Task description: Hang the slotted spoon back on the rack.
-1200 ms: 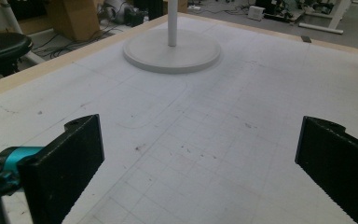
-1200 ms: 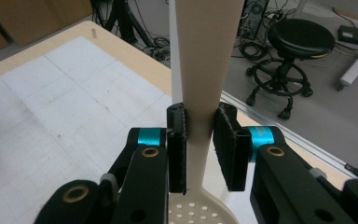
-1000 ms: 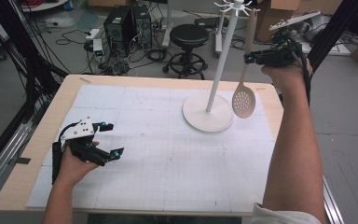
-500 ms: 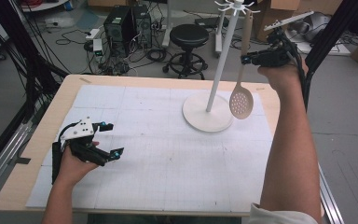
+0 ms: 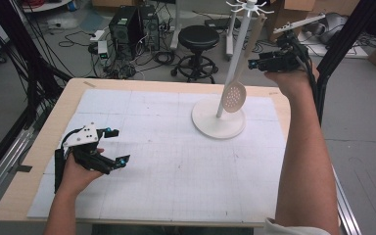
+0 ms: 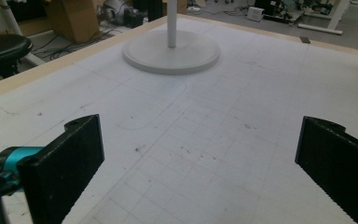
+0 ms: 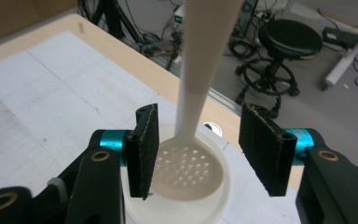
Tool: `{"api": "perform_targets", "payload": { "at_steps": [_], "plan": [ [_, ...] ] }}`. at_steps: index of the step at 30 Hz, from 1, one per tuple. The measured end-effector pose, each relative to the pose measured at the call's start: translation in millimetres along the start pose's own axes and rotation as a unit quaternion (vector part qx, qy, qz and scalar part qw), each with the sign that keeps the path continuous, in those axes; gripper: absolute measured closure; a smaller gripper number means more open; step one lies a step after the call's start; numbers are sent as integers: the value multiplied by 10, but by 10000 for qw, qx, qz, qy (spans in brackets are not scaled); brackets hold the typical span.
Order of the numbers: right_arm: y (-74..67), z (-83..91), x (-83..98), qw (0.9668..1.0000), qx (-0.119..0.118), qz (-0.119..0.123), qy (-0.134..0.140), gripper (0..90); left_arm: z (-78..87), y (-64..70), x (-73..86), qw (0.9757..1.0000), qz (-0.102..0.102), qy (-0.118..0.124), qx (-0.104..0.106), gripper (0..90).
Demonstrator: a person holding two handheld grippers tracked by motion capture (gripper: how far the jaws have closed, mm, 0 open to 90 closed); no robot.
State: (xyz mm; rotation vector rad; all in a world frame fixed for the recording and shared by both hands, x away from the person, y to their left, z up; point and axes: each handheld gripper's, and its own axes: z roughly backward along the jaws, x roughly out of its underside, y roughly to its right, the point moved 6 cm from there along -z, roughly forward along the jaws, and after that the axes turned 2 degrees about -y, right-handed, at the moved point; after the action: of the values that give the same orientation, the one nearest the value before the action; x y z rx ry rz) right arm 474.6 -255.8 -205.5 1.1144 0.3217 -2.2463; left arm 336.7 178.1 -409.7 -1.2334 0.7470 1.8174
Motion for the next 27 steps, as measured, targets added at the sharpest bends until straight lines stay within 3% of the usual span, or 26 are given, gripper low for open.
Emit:
{"api": "perform_targets", "payload": {
  "at_steps": [6,15,16,21,27],
  "plan": [
    [-58,64,57,9996,-29,125,240,441,-12,11,1,10000,-6,-10,23,16],
    [-184,154,139,9980,-266,314,475,388,-18,24,-7,10000,5,36,85,16],
    [-211,176,164,9970,-296,370,614,371,-18,24,-6,10000,-1,32,89,16],
    [-302,209,252,9956,-468,370,725,351,-30,30,0,9999,6,7,105,16],
    [-440,215,374,9911,-738,505,982,303,-34,39,3,9999,1,-9,134,16]
  ]
}}
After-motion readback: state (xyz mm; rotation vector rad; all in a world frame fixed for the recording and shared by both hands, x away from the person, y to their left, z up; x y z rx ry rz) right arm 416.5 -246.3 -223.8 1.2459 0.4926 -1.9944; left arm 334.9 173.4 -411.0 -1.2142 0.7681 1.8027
